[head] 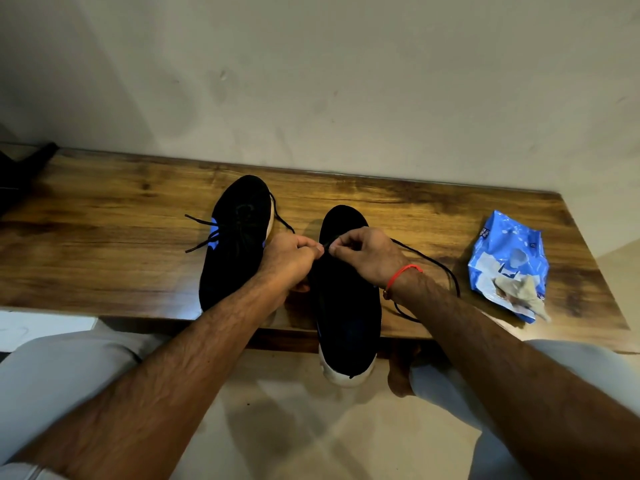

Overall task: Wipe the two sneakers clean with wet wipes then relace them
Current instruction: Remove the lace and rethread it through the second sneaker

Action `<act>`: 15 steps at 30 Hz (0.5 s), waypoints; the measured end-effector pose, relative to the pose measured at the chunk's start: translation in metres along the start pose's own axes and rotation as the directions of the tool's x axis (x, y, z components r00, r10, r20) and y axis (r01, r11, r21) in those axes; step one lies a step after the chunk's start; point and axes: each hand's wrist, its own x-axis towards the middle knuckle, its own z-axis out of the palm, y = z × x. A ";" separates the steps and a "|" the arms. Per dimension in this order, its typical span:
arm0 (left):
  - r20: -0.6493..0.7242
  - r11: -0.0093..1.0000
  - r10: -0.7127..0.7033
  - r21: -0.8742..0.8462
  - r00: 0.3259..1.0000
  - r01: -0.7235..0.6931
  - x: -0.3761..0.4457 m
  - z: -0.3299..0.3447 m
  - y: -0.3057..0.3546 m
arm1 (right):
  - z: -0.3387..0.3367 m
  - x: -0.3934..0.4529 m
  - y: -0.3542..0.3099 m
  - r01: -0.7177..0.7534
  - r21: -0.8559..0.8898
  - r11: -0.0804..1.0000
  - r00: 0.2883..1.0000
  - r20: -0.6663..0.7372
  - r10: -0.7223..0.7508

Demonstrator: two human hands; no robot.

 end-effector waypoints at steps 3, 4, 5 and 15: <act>-0.007 1.000 -0.001 -0.004 1.000 0.001 0.000 0.001 0.000 | 0.003 0.004 0.002 -0.002 -0.117 0.993 0.999 -0.041 -0.003; -0.016 1.000 -0.008 -0.004 1.000 0.008 0.000 0.001 -0.001 | 0.004 0.005 0.002 -0.020 -0.123 0.992 0.998 -0.055 0.013; -0.024 1.000 -0.016 -0.007 1.000 0.016 0.000 0.002 -0.001 | 0.004 0.006 0.003 -0.037 -0.119 0.992 0.997 -0.070 0.029; -0.026 1.000 0.004 0.000 1.000 -0.004 0.001 0.002 -0.002 | 0.003 0.004 0.004 -0.050 -0.057 0.997 0.995 -0.084 0.045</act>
